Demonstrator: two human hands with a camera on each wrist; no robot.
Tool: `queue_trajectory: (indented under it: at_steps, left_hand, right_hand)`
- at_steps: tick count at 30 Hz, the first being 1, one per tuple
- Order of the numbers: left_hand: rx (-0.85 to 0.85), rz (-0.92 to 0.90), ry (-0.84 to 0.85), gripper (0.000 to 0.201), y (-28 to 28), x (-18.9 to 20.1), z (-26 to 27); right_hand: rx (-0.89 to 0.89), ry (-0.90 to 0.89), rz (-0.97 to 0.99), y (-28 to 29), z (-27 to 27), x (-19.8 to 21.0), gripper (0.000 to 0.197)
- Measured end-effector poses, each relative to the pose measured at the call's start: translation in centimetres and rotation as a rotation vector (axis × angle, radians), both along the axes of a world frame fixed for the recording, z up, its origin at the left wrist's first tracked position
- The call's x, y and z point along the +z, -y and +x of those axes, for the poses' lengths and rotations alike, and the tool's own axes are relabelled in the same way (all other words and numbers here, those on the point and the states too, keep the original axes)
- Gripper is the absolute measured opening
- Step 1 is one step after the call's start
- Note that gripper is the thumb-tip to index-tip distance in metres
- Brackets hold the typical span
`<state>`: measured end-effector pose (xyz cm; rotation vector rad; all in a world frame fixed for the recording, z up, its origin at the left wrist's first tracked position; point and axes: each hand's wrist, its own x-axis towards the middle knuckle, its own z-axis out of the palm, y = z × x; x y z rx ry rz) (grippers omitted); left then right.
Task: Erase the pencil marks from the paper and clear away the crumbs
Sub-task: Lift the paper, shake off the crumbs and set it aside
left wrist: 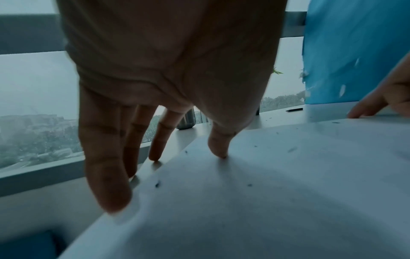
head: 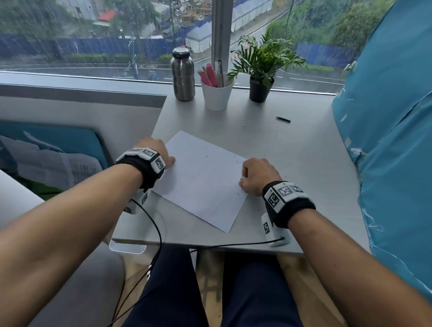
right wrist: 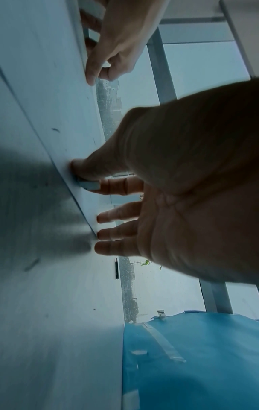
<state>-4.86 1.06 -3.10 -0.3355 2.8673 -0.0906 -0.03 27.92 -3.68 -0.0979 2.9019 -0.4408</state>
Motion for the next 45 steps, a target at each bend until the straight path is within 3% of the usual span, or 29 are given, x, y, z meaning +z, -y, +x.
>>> queue_trajectory:
  at_steps: [5, 10, 15, 21, 27, 30, 33, 38, 45]
  left_hand:
    - [-0.015, -0.002, 0.003, 0.059, -0.1, 0.3, 1.0]
    - [0.079, 0.179, -0.067, 0.054, 0.4, 0.4, 1.0]
    - [0.167, 0.392, -0.165, 0.027, 1.8, 1.1, 0.7]
    - [0.148, 0.685, -0.339, 0.004, 3.7, 1.8, 1.1]
    - [0.134, 0.973, -0.472, 0.017, 5.5, 1.5, 0.8]
    - [0.123, 1.104, -0.540, 0.021, 5.3, 1.9, 1.2]
    - [0.117, 1.219, -0.589, 0.026, 5.0, 2.3, 1.7]
    - [0.097, 1.337, -0.663, 0.027, 4.4, 3.7, 2.5]
    - [0.039, 1.362, -0.708, 0.027, 3.7, 4.9, 2.8]
  right_hand:
    - [-0.002, -0.019, 0.007, 0.3, 0.2, 0.4, 0.005]
    - [-0.044, -0.043, -0.016, 0.1, 0.6, 0.0, 0.012]
    - [-0.101, -0.076, -0.083, -0.1, 0.7, -0.1, 0.006]
    - [-0.324, -0.128, -0.447, -0.3, 0.0, 0.3, 0.015]
    - [-0.550, -0.047, -0.769, -1.7, -0.8, 1.0, 0.021]
    - [-0.488, -0.077, -0.853, -2.2, -1.1, 1.7, 0.026]
    - [-0.455, -0.239, -0.896, -2.1, -1.0, 4.0, 0.023]
    - [-0.262, -0.442, -0.843, -2.2, -0.5, 7.3, 0.021]
    - [-0.122, -0.459, -0.842, -2.5, -0.3, 9.1, 0.023]
